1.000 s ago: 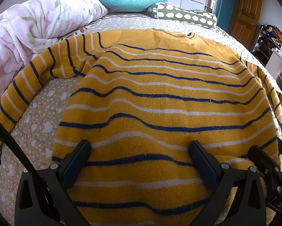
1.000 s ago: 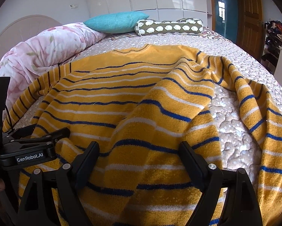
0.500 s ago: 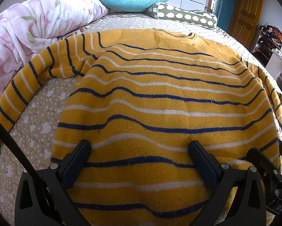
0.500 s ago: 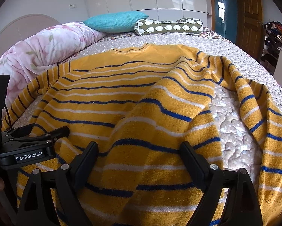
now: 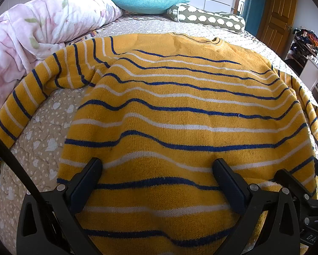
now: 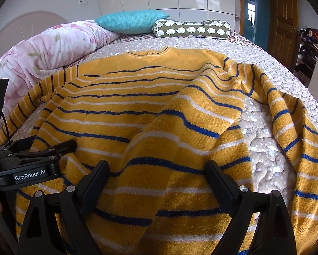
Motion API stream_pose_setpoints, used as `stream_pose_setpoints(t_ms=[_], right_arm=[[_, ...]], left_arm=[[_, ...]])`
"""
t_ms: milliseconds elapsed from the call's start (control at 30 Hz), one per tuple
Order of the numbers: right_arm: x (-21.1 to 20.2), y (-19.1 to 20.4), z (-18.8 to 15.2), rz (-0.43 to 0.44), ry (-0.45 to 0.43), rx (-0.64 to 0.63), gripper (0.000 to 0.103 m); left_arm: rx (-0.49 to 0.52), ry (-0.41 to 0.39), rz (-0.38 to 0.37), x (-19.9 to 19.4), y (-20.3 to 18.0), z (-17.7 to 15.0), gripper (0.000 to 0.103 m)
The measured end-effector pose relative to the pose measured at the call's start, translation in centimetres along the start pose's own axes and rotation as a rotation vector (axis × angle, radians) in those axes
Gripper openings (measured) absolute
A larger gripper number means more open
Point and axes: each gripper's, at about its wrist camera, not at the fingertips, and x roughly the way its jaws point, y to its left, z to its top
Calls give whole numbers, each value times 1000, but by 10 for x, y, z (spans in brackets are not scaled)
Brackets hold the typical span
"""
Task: Fold small clothes
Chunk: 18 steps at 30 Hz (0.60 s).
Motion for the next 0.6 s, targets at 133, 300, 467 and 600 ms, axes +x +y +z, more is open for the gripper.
stream_pose_setpoints(t_ms=[133, 300, 467, 600], right_arm=[[1, 0, 0, -3, 2, -3, 95], [1, 0, 0, -7, 5, -7, 95], [2, 0, 0, -10, 11, -11, 95], [2, 1, 1, -8, 15, -14, 96]], left_arm=[[0, 1, 0, 0, 0, 0, 103], [2, 11, 9, 2, 0, 2, 103], [8, 7, 39, 1, -2, 2, 103], [8, 13, 47, -2, -1, 3, 103]])
